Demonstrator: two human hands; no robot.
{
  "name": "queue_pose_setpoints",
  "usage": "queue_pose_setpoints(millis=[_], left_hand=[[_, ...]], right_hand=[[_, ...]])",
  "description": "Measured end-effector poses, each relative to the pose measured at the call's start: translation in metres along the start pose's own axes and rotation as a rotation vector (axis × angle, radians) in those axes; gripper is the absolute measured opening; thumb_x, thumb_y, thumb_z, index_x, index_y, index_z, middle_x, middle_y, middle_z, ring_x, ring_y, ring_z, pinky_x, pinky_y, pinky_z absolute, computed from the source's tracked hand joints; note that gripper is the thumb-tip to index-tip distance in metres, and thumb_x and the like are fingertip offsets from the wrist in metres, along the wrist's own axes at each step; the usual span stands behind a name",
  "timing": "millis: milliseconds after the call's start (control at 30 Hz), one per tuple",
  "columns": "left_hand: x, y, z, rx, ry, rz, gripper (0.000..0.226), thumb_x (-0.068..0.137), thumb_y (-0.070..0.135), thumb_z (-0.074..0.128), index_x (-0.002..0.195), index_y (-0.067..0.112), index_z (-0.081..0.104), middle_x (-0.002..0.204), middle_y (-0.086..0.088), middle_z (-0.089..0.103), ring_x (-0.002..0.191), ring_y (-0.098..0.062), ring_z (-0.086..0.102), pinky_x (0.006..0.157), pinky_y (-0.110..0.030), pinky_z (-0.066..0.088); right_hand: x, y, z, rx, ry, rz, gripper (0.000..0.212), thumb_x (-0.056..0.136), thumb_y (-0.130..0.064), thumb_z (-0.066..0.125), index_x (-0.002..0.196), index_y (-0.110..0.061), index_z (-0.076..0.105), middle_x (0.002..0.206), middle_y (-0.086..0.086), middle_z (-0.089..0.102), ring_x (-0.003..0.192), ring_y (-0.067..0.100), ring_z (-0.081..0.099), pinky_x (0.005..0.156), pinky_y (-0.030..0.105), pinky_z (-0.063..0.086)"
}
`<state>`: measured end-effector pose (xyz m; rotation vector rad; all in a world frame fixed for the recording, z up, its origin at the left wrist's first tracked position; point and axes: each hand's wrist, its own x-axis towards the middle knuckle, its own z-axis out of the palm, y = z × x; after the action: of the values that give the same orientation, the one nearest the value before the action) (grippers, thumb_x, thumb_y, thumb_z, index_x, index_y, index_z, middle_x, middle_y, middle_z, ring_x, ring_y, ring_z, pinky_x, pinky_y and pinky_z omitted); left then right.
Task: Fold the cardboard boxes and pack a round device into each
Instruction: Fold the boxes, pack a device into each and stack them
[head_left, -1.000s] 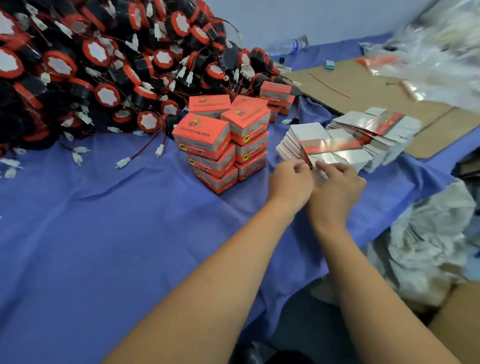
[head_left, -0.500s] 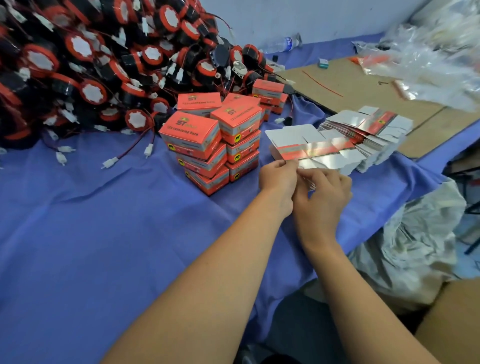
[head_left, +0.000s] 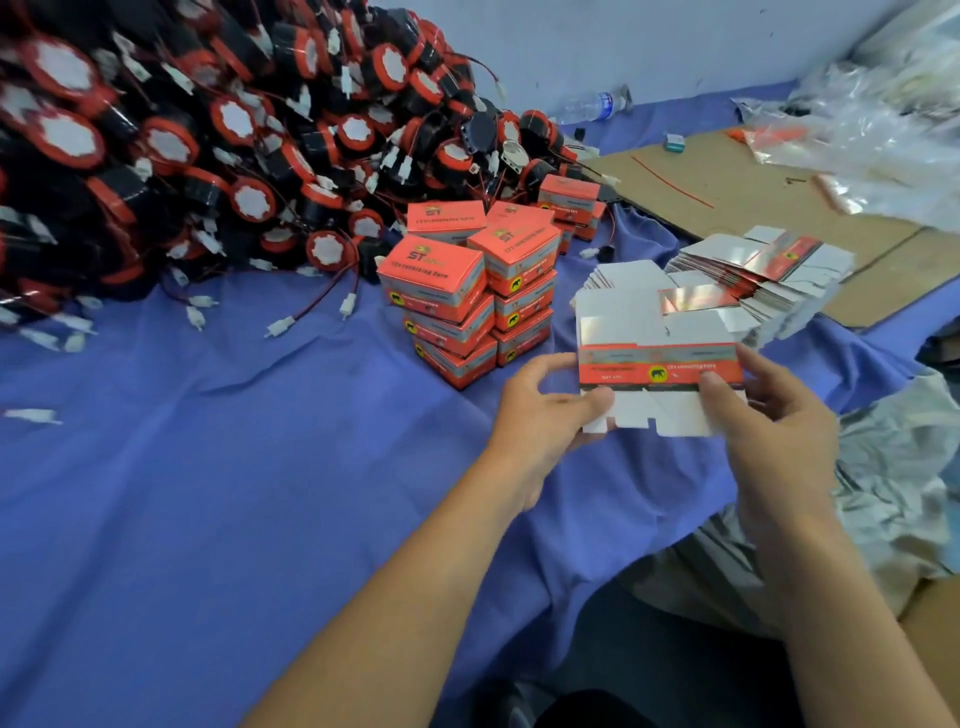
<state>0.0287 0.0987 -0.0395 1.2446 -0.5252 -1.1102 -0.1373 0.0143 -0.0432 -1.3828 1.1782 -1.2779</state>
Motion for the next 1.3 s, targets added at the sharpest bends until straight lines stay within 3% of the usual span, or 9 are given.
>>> queue_pose_setpoints(millis=[100,200,400,567,700,833,1000,1133,1300], left_hand=[[-0.042,-0.005,-0.028,0.219,0.047,0.168,0.048,0.091,0.009,0.076,0.132,0.03,0.063,0.099,0.003,0.079,0.093,-0.013,0.076,0.081,-0.034,0.063],[-0.085,-0.01,-0.062,0.31,0.1,0.27,0.036,0.103,0.008,0.06,0.132,0.028,0.068,0.114,0.011,0.077,0.104,-0.015,0.074,0.088,-0.041,0.062],[-0.171,-0.019,-0.145,0.239,0.328,0.267,0.038,0.103,-0.002,0.052,0.127,0.021,0.071,0.114,0.006,0.078,0.097,-0.019,0.077,0.071,-0.027,0.063],[-0.205,-0.013,-0.207,0.29,0.53,0.327,0.036,0.104,0.005,0.053,0.131,0.023,0.069,0.116,0.009,0.077,0.101,-0.011,0.075,0.074,-0.023,0.062],[-0.214,-0.012,-0.25,0.405,0.673,0.376,0.037,0.105,0.009,0.053,0.137,0.025,0.064,0.115,0.023,0.074,0.101,-0.001,0.072,0.08,-0.025,0.061],[-0.218,-0.021,-0.272,0.39,0.799,0.408,0.039,0.107,0.014,0.051,0.137,0.036,0.06,0.126,0.017,0.072,0.116,-0.01,0.069,0.099,-0.039,0.056],[-0.216,-0.022,-0.277,0.47,0.817,0.429,0.043,0.109,0.007,0.046,0.138,0.037,0.058,0.125,0.039,0.063,0.12,0.013,0.058,0.098,-0.007,0.044],[-0.215,-0.024,-0.279,0.519,0.809,0.411,0.042,0.108,0.005,0.045,0.145,0.019,0.058,0.126,0.033,0.064,0.118,0.014,0.058,0.096,-0.007,0.043],[-0.214,-0.023,-0.271,0.567,0.682,0.362,0.047,0.106,-0.001,0.047,0.14,0.029,0.057,0.109,0.03,0.073,0.096,0.004,0.071,0.083,-0.011,0.053]], right_hand=[[-0.033,-0.003,0.001,0.033,-0.06,-0.001,0.028,0.09,-0.017,0.079,0.115,-0.028,0.075,0.097,-0.005,0.078,0.09,0.008,0.071,0.08,0.023,0.059],[-0.07,-0.009,0.013,0.087,-0.139,-0.019,0.016,0.096,-0.012,0.07,0.109,-0.021,0.076,0.097,-0.009,0.079,0.089,0.003,0.072,0.075,0.016,0.056],[-0.13,-0.018,0.051,0.128,-0.465,0.022,0.047,0.099,0.009,0.046,0.095,-0.022,0.082,0.093,-0.004,0.081,0.087,0.009,0.076,0.068,0.017,0.057],[-0.165,-0.019,0.117,-0.001,-0.738,-0.196,0.044,0.101,0.001,0.055,0.114,-0.037,0.073,0.109,-0.029,0.074,0.107,-0.005,0.068,0.086,0.009,0.05],[-0.182,-0.014,0.171,-0.083,-0.838,-0.332,0.039,0.104,-0.006,0.055,0.132,-0.029,0.07,0.114,-0.041,0.065,0.111,-0.014,0.061,0.09,0.003,0.044],[-0.192,-0.012,0.205,-0.197,-0.976,-0.448,0.054,0.104,-0.008,0.052,0.127,-0.057,0.055,0.108,-0.043,0.062,0.103,-0.012,0.061,0.083,0.003,0.045],[-0.193,0.008,0.21,-0.247,-1.014,-0.491,0.059,0.099,0.002,0.058,0.145,-0.034,0.056,0.109,-0.013,0.068,0.099,-0.001,0.065,0.087,0.013,0.051],[-0.188,0.011,0.209,-0.249,-1.028,-0.507,0.065,0.097,0.007,0.059,0.151,-0.028,0.049,0.117,-0.004,0.068,0.102,0.009,0.067,0.093,0.018,0.052],[-0.192,0.01,0.211,-0.267,-1.122,-0.548,0.079,0.093,0.01,0.057,0.149,-0.044,0.043,0.124,-0.008,0.066,0.111,0.012,0.063,0.099,0.022,0.05]])
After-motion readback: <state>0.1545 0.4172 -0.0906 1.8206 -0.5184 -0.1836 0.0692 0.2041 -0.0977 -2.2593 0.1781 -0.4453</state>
